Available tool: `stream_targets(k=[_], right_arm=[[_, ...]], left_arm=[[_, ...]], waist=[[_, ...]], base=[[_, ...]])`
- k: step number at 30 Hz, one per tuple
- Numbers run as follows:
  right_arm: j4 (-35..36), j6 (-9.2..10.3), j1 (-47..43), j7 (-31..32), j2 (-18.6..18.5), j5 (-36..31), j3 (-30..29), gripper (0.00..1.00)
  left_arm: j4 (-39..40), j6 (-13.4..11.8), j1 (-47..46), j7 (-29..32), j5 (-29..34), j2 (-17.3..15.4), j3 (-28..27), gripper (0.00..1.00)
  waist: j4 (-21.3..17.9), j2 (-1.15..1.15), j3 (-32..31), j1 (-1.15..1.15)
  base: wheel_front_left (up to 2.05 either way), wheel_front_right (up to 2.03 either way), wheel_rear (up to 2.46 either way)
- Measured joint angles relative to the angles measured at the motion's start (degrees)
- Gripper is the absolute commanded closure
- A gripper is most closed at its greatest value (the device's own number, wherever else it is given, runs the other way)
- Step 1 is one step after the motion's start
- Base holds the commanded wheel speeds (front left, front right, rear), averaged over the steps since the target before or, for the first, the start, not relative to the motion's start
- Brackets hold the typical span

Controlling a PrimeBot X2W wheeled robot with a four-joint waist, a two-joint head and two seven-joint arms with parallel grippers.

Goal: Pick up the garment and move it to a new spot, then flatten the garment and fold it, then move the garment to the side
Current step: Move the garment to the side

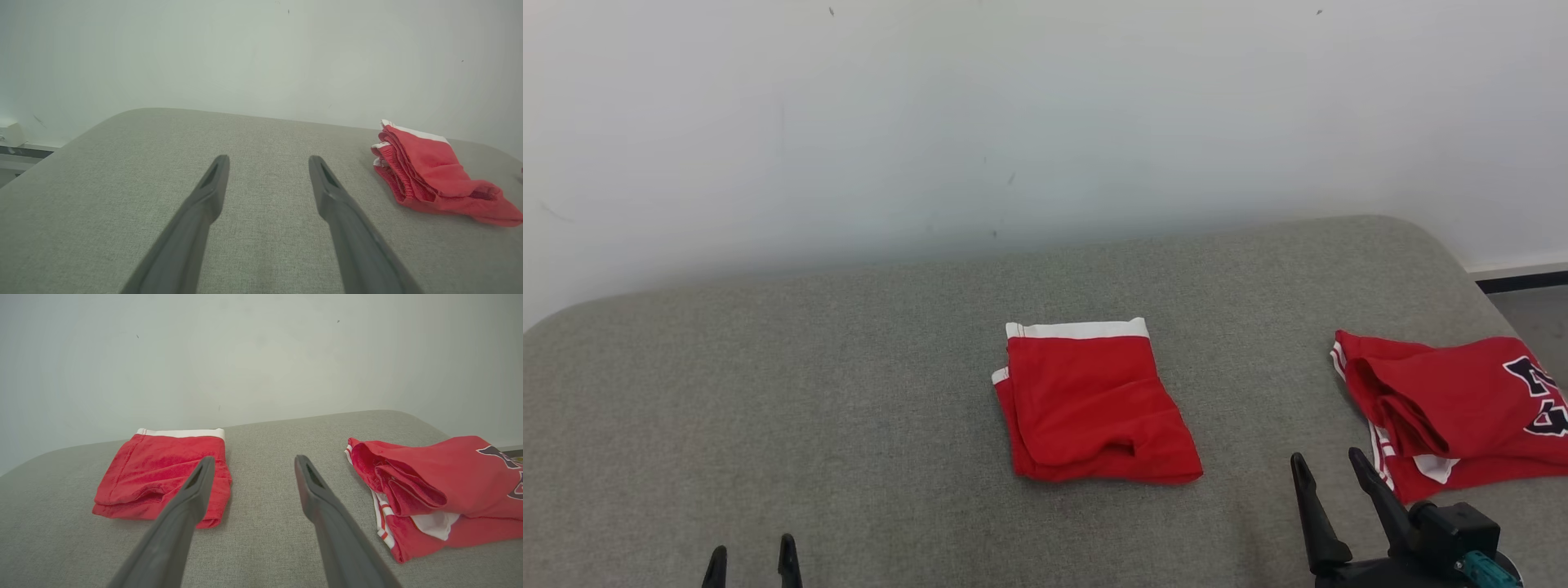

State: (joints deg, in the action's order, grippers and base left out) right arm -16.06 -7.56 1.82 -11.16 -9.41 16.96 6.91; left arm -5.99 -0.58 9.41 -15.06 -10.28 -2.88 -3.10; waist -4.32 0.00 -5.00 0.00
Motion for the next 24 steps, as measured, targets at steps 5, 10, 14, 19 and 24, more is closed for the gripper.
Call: stream_targets(k=[5,10,14,19,24], right_arm=[[-0.3,0.0,-0.1,0.4,0.2,-0.3,0.0,0.0],[-1.4,0.0,2.4,4.7,-0.1,1.4,-0.4,0.0],[-4.0,0.01,8.7,11.0,-1.4,3.4,0.1,0.0],[-11.5,0.01,17.0,20.5,-2.3,5.6,-1.1,0.0],[-19.5,0.01,24.4,29.0,-3.0,1.5,-3.1,0.0]], left_arm=[[-0.2,-0.1,0.1,0.0,0.2,0.0,0.7,0.0],[0.0,-0.2,0.2,0.0,0.4,0.0,1.7,0.0],[0.5,-0.2,0.1,0.0,0.4,0.0,2.7,0.0],[1.4,0.1,-0.6,0.0,1.2,0.0,4.6,0.0],[2.7,0.6,-2.3,0.0,2.2,0.0,6.5,0.0]], waist=[[0.7,0.0,0.0,0.0],[2.0,0.0,0.3,0.0],[3.9,0.0,0.8,0.0],[6.9,0.0,1.8,0.0],[10.3,0.0,3.6,0.0]], base=[[0.0,0.0,0.0],[0.0,0.0,0.0],[0.0,0.0,0.0],[0.0,0.0,0.0],[0.0,0.0,0.0]])
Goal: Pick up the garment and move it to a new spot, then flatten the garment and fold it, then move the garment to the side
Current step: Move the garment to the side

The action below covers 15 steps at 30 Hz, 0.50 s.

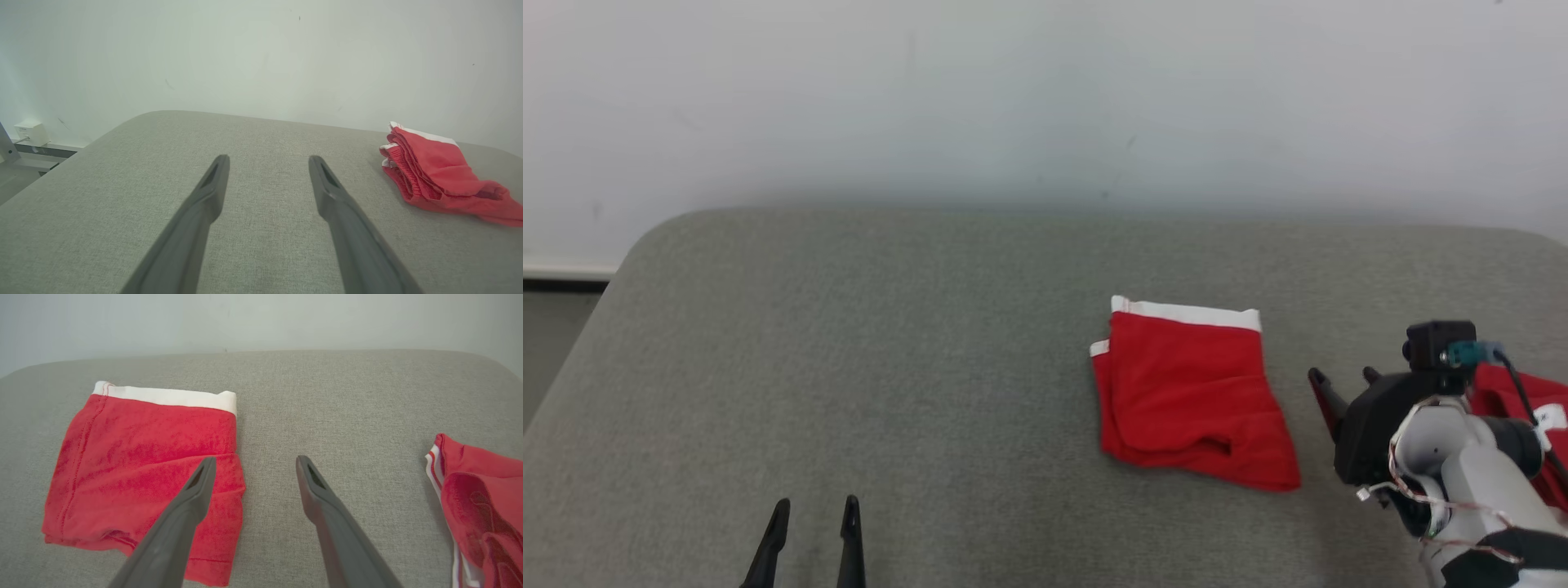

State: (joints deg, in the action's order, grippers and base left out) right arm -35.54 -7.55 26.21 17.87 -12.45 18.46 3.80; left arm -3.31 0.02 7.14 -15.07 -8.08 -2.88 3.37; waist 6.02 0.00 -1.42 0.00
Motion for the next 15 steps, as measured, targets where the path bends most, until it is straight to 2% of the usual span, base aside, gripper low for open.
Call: stream_targets(k=[7,15], right_arm=[[-7.7,0.0,4.4,5.8,-0.1,-4.6,-1.5,0.0],[-12.7,0.0,6.9,5.9,1.3,-4.9,-3.3,0.0]], left_arm=[[0.7,0.9,-2.0,0.0,0.6,0.0,1.4,0.0],[1.3,0.1,-3.5,0.0,0.5,0.0,2.4,0.0]], waist=[[3.7,0.01,3.7,0.01],[7.2,0.01,8.5,0.01]], base=[[0.0,0.0,0.0],[0.0,0.0,0.0]])
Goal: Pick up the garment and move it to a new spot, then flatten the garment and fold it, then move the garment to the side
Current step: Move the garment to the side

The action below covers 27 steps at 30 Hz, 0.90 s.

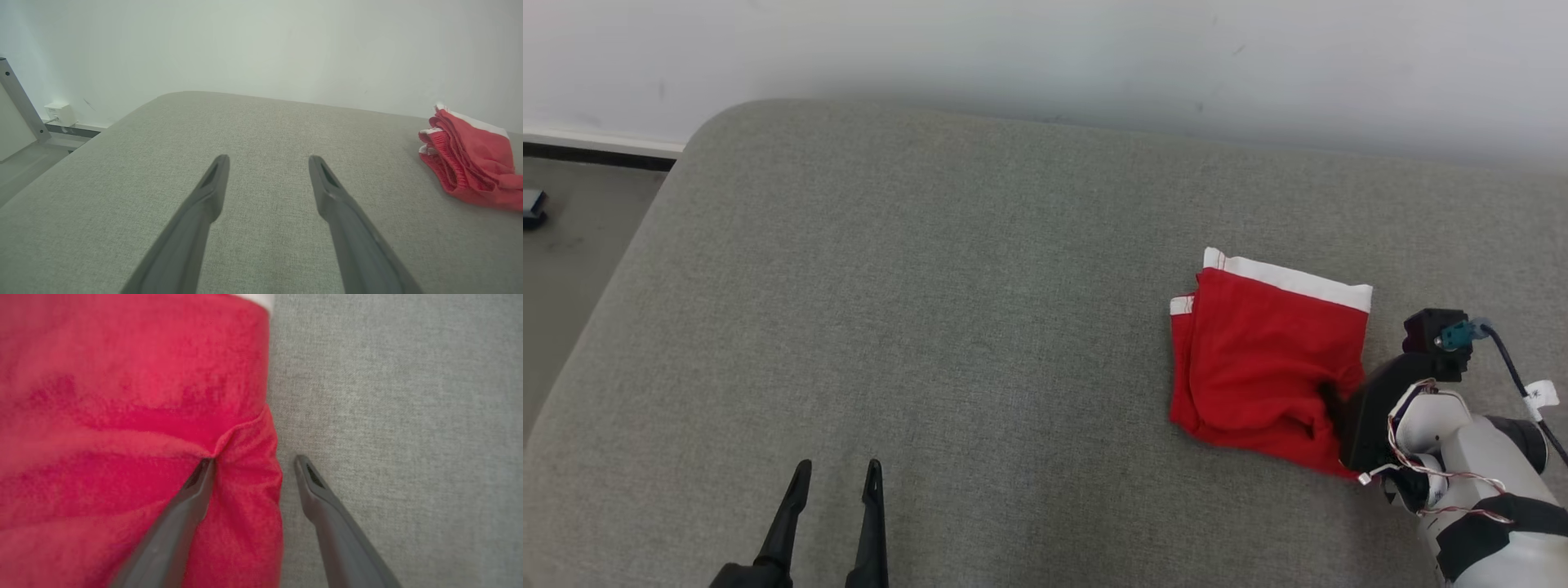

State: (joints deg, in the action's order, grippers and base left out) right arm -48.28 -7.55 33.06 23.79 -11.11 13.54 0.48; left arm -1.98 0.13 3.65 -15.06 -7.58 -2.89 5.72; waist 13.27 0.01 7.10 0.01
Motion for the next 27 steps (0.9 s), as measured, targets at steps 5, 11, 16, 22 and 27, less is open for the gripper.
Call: stream_targets(k=[5,11,16,22,27], right_arm=[[-1.3,0.02,1.8,1.6,-0.5,-0.2,0.8,0.52],[-0.8,-0.03,3.0,3.1,-1.9,-0.8,5.3,1.0],[0.9,-0.09,4.0,4.5,-3.6,-0.8,9.8,1.0],[8.4,-0.02,6.2,8.2,-9.7,0.4,25.0,1.0],[18.8,-0.01,8.8,12.1,-17.8,6.7,35.7,1.0]], left_arm=[[0.0,-0.6,-0.7,0.0,-0.5,0.0,0.7,0.0],[0.3,-1.1,-1.2,0.0,-1.2,0.0,1.0,0.0],[0.4,-1.6,-1.6,0.0,-2.0,0.0,1.3,0.0],[0.9,-2.4,-2.0,0.0,-3.2,0.0,1.1,0.0],[1.6,-2.6,-1.6,0.0,-3.6,0.0,0.1,0.0]], waist=[[1.1,-0.01,1.8,-0.01],[0.6,-0.01,2.4,-0.01],[-0.2,-0.01,2.9,-0.01],[-2.6,0.0,3.2,0.0],[-6.2,0.0,2.9,0.0]], base=[[0.0,0.0,0.0],[0.0,0.0,0.0],[0.0,0.0,0.0],[0.0,0.0,0.0],[0.0,0.0,0.0]])
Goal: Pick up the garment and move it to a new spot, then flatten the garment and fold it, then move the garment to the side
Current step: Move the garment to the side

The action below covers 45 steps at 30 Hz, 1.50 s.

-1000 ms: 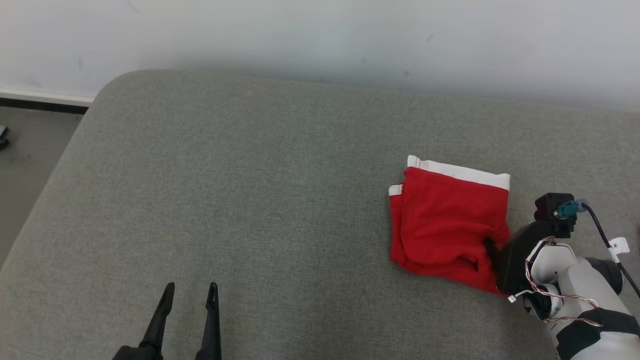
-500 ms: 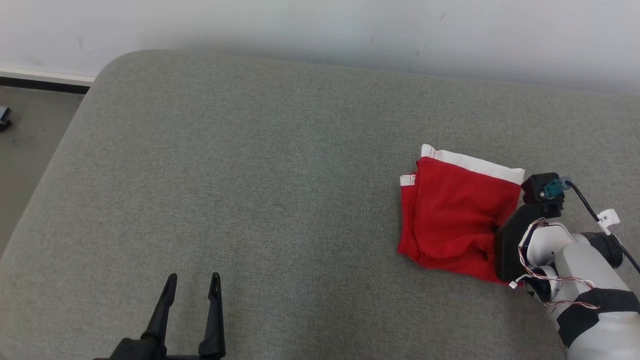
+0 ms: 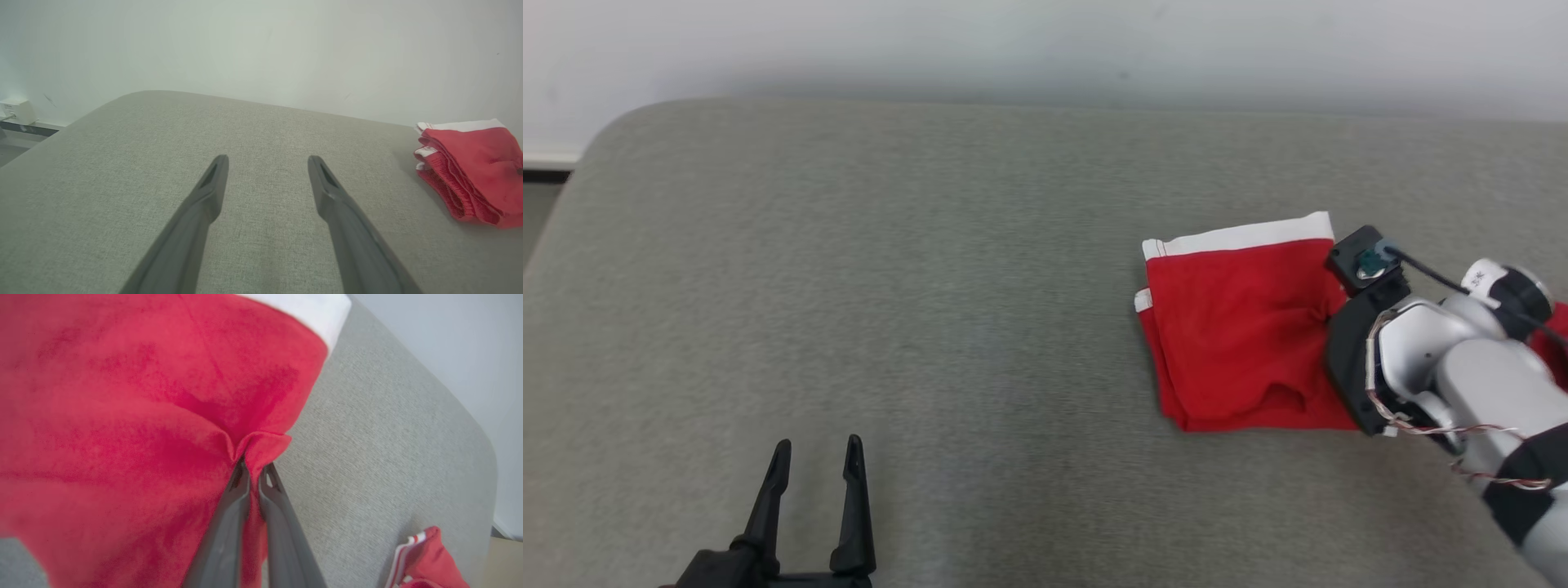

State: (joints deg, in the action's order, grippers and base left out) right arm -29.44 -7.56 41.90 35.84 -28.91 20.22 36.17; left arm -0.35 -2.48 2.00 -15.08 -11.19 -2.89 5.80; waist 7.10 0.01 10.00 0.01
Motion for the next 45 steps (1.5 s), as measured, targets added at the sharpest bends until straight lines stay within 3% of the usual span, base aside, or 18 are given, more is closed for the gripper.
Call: stream_targets(k=[7,18,26,39,40,41,45], right_arm=[[9.7,0.0,3.9,4.1,-10.6,6.9,5.6,1.0],[9.6,0.0,6.1,3.0,-17.5,8.7,3.5,1.0],[0.9,0.0,5.3,-0.9,-17.0,3.7,-5.6,1.0],[-11.9,0.0,5.1,-9.1,-9.5,-15.6,-24.4,1.0],[-12.5,0.0,5.0,-9.0,-8.7,-17.3,-25.6,0.65],[-12.9,0.0,4.8,-8.5,-7.9,-18.7,-26.8,0.0],[-13.9,0.0,3.3,-6.6,-3.6,-21.9,-32.7,0.0]], left_arm=[[0.5,0.0,0.2,0.0,0.0,0.0,-0.6,0.0],[0.8,1.5,-2.2,0.0,2.7,0.1,-1.1,0.0],[1.0,4.2,-3.6,0.0,5.6,0.0,-2.3,0.0],[1.9,6.5,-6.1,0.0,7.8,-0.8,-3.8,0.0],[1.9,6.5,-6.3,0.0,7.9,-0.8,-3.9,0.0],[1.9,6.5,-6.3,0.0,7.9,-0.8,-3.9,0.0],[1.7,6.6,-6.5,0.0,7.5,-0.6,-4.2,0.0]], waist=[[-6.9,0.0,0.2,-0.01],[-16.7,0.0,3.4,-0.01],[-19.1,0.0,8.2,-0.01],[-17.3,0.0,14.7,0.0],[-17.0,0.0,14.9,-0.01],[-16.8,0.0,15.1,0.0],[-16.3,0.0,14.6,0.0]], base=[[0.0,0.0,0.0],[0.0,0.0,0.0],[0.0,0.0,0.0],[0.0,0.0,0.0],[0.0,0.0,0.0],[0.0,0.0,0.0],[0.0,0.0,0.0]])
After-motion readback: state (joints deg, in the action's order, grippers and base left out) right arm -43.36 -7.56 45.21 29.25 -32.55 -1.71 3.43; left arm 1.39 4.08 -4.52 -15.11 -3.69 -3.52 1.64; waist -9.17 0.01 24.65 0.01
